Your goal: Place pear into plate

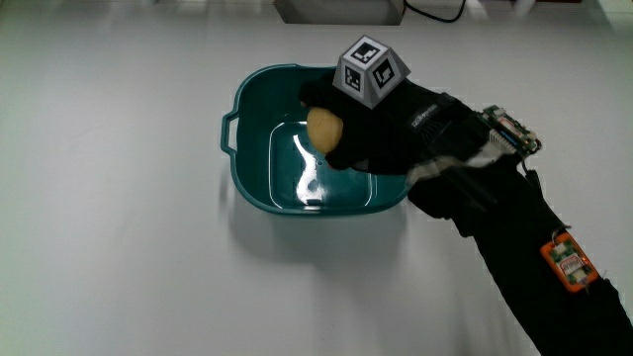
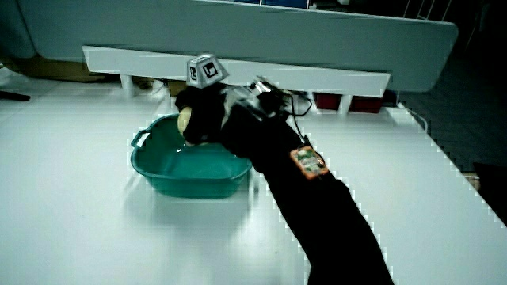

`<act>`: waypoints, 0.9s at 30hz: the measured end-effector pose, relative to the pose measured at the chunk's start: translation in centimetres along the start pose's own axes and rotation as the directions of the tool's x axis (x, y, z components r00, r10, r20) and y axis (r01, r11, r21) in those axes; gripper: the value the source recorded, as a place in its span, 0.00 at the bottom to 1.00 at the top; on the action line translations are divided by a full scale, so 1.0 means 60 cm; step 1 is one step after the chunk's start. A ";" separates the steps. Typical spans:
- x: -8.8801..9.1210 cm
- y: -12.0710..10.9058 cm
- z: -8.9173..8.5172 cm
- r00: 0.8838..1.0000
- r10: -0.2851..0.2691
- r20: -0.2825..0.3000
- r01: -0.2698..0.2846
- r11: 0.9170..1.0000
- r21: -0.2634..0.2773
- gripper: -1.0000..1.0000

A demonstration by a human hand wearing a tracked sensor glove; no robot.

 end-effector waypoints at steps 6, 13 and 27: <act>0.031 0.020 -0.011 0.998 -0.043 -0.050 0.041 0.998 -0.043 0.50; 0.058 0.034 -0.040 0.993 -0.089 -0.078 0.083 0.993 -0.079 0.50; 0.052 0.079 -0.128 0.987 -0.138 -0.087 0.128 0.985 -0.114 0.50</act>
